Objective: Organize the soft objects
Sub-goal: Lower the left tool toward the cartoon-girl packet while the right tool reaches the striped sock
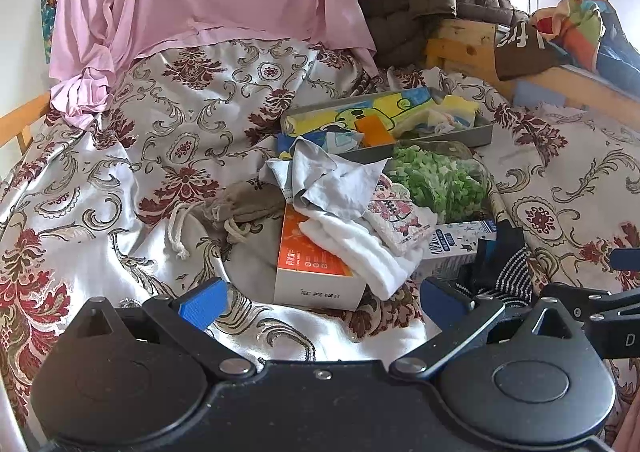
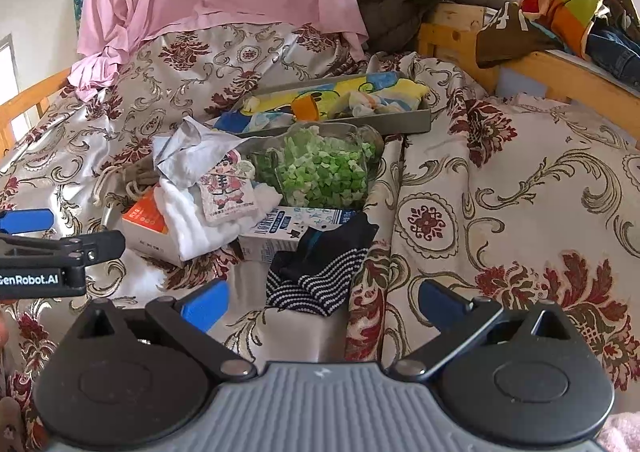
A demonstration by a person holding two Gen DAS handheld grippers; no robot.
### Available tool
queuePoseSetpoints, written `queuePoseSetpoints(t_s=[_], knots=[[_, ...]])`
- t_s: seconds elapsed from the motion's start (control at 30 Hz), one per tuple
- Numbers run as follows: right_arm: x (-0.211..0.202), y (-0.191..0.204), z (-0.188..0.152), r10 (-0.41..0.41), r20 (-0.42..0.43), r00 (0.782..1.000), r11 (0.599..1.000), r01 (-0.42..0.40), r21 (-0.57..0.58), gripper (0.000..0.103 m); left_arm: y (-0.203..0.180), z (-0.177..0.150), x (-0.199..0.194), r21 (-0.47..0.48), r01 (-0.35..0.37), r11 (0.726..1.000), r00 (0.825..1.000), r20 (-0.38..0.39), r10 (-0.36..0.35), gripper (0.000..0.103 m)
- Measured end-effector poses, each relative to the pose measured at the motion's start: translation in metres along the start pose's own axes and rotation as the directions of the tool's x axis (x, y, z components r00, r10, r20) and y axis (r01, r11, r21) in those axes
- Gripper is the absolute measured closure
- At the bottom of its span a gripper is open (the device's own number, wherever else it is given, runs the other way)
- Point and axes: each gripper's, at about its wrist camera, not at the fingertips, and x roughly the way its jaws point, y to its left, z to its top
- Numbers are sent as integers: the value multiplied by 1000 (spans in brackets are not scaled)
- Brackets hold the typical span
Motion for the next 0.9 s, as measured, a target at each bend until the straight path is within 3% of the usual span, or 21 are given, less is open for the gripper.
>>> queuePoseSetpoints(t_s=[0.2, 0.4, 0.53, 0.73, 0.83, 0.9], knots=[[6, -5, 4, 47, -25, 999, 998, -46, 32, 0, -3, 0, 4, 5, -10, 1000, 1000, -15, 10, 1], [11, -18, 19, 108, 33, 994, 992, -110, 59, 0, 2, 1, 7, 5, -22, 1000, 999, -23, 22, 1], [27, -29, 37, 153, 26, 988, 984, -154, 85, 0, 7, -1, 9, -8, -16, 1000, 1000, -22, 16, 1], [53, -33, 56, 186, 8, 983, 978, -184, -95, 0, 1, -3, 19, 23, -3, 1000, 1000, -15, 3, 1], [64, -37, 60, 273, -1, 962, 954, -271, -130, 0, -4, 0, 24, 57, 5, 998, 1000, 4, -5, 1], [67, -37, 61, 281, 29, 959, 943, -270, -196, 0, -5, 4, 29, 61, 18, 998, 1000, 9, -19, 1]])
